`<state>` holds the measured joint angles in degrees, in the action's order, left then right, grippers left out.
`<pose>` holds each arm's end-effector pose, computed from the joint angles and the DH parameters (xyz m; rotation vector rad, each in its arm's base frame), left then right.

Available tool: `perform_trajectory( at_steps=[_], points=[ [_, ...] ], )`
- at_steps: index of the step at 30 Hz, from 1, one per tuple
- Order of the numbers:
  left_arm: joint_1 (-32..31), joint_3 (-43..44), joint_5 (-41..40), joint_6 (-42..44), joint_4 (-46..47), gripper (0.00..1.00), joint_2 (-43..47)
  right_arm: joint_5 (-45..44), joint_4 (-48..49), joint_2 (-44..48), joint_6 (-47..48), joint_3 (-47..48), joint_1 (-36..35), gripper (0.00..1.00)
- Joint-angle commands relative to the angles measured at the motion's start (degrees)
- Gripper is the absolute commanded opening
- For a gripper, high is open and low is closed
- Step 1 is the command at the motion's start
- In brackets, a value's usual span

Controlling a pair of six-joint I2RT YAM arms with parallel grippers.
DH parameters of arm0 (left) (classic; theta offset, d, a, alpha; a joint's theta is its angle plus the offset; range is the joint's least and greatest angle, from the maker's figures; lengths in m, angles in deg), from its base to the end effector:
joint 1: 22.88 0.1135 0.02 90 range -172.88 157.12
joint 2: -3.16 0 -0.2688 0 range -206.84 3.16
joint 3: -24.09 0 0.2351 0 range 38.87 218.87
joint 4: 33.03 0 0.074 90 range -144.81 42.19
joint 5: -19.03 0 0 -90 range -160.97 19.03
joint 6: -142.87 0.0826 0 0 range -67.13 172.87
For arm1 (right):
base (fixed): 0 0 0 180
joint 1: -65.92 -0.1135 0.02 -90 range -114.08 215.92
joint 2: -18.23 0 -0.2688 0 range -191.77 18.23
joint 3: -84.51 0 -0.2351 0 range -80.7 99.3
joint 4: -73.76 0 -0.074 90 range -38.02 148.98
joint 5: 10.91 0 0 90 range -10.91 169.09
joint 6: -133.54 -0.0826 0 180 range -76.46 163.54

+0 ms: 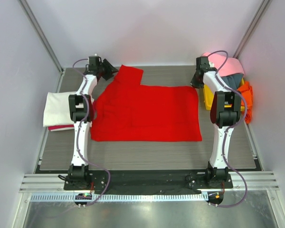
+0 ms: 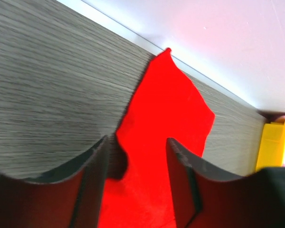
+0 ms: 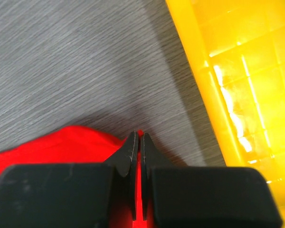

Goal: Fold and stack the t-shirts
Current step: Fold the tshirt

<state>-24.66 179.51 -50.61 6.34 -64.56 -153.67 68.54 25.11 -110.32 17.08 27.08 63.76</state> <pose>0.6280 -0.0483 0.1311 -0.6457 2.1387 -0.8589 0.5114 0.0042 0.1727 0.5981 2.4285 -0.0266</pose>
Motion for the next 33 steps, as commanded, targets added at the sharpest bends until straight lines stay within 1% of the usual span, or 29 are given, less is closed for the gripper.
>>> perform_trajectory(
  at_steps=[1, 4, 5, 7, 10, 13, 14, 17, 19, 20, 22, 23, 24, 25, 26, 29, 33],
  points=[
    [0.02, 0.69, 4.16, 0.29, 1.02, 0.50, -0.67, 0.17, 1.00, 5.59, 0.53, -0.65, -0.22, 0.01],
    [-0.06, 0.60, 6.09, 0.12, 1.81, 0.45, -0.84, 0.17, 1.17, 6.65, 0.53, -1.52, -0.22, 0.01],
    [-0.06, 0.51, 6.27, 0.20, 1.72, 0.40, -0.84, 0.09, 1.26, 6.91, 0.44, -1.61, -0.22, 0.01],
    [-0.06, 0.51, 6.01, 0.38, 1.02, 0.38, -0.93, 0.35, 1.09, 7.35, 0.44, -1.88, -0.22, 0.01],
    [-0.06, 0.60, 3.82, 1.26, -1.69, 0.50, -0.76, 0.53, 1.26, 7.96, 0.44, -2.32, -0.31, 0.01],
    [-0.15, -1.59, 2.32, 2.40, -2.40, 0.50, 0.30, 0.70, 1.26, 8.40, 0.27, -2.58, -0.22, 0.01],
    [-0.15, -1.77, 2.14, 2.49, -2.93, 0.52, 0.30, 0.62, 1.17, 8.49, 0.27, -2.58, -0.22, 0.01],
    [-0.24, -1.77, 2.31, 2.84, -3.72, 0.50, 0.48, 0.88, 1.26, 8.58, 0.27, -2.67, -0.13, 0.01],
    [-0.42, -1.25, 4.06, 2.75, -3.73, 0.44, 0.48, 0.88, 1.26, 8.58, 0.09, -2.76, -0.13, 0.01],
    [-0.50, -1.07, 4.42, 2.75, -3.73, 0.35, 0.30, 1.05, 1.26, 8.58, -0.08, -2.76, -0.22, 0.01],
    [-0.59, -0.80, 5.47, 2.23, -3.38, 0.26, 0.39, 1.23, 1.26, 8.58, 0.00, -2.93, -0.13, 0.01],
    [-0.50, -0.89, 6.70, 1.96, -2.59, 0.14, 0.48, 1.32, 1.17, 8.67, -0.08, -2.93, -0.13, 0.01],
    [-0.59, -1.33, 7.41, 1.70, -1.80, 0.10, 0.65, 1.40, 1.26, 8.84, -0.09, -2.93, -0.13, 0.01],
    [-0.50, -1.94, 8.11, 1.00, -0.75, 0.02, 1.00, 1.49, 1.17, 8.84, -0.17, -3.11, -0.05, 0.01],
    [-0.50, -2.73, 8.73, 0.73, 1.18, 0.00, 2.05, 1.58, 1.17, 9.02, -0.43, -3.20, 0.13, 0.01],
    [0.02, -8.08, 8.99, -0.06, 4.69, 0.00, 4.94, 2.63, 1.26, 9.63, -0.87, -3.99, 0.83, 0.01],
    [0.38, -12.48, 9.09, 1.08, 7.08, 0.00, 8.29, 3.16, 1.26, 10.95, -0.79, -5.57, 1.45, 0.01]
  ],
)
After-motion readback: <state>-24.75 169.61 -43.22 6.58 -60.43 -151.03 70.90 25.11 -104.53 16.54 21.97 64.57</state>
